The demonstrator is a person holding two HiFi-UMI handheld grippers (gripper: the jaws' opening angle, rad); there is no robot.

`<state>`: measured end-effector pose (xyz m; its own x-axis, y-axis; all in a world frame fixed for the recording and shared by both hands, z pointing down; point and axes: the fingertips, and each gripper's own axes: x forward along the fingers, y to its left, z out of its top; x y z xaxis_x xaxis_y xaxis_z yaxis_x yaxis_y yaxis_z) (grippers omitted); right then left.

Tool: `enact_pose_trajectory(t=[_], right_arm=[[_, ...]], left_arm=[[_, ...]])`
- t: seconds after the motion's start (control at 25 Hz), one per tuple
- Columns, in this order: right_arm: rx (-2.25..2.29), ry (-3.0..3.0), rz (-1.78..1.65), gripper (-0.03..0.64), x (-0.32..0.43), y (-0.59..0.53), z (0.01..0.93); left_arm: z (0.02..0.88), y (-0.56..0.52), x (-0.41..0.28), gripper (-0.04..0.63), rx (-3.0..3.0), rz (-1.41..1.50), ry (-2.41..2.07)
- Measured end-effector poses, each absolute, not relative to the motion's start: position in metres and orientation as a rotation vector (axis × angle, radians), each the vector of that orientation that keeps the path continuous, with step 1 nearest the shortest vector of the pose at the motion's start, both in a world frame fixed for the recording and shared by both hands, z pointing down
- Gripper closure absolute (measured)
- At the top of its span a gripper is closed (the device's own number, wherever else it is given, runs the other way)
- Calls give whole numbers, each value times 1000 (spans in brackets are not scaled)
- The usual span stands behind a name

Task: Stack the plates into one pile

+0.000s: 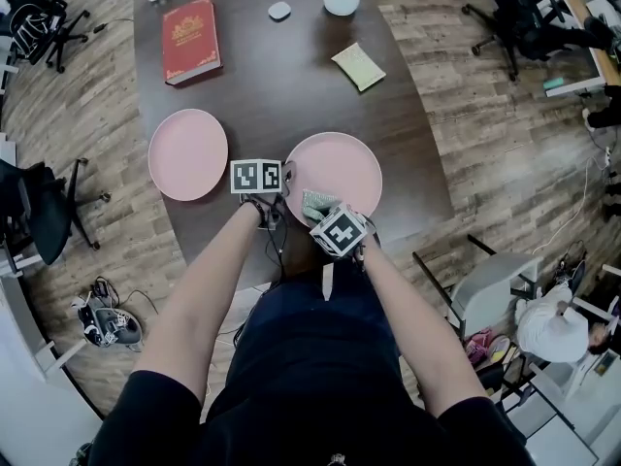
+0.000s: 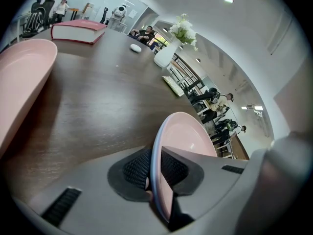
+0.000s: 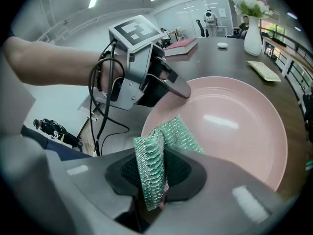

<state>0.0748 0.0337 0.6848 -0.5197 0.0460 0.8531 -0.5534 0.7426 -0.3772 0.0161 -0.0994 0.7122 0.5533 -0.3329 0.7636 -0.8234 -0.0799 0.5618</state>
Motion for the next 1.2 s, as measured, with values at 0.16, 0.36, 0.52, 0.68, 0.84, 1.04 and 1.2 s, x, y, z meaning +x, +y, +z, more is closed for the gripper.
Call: enact_pose_trajectory(t=[0.16,0.36,0.52,0.68,0.84,1.04,1.2], right_arm=[[402,-2008,842,532,62,31,686],[441,-2016,919,532,53,22,683],[469,-2040,988,532,46,17,683],[496,-2048,1025,532,40,12,682],[496,-2055,1032,532,40,13,682],[486,-2043,1027,532,44,17,684],[471,-2042,1021,532,47,20,683]], left_arm=[[713,-99,16,552,1662,538,-985],[713,-98,16,551,1655,539,-985],[712,-97,15,551,1652,537,-987],[712,-96,15,551,1650,538,-983],[712,-96,15,551,1650,544,-984],[715,-93,16,551,1644,549,-983],[714,-93,17,551,1644,551,-979]])
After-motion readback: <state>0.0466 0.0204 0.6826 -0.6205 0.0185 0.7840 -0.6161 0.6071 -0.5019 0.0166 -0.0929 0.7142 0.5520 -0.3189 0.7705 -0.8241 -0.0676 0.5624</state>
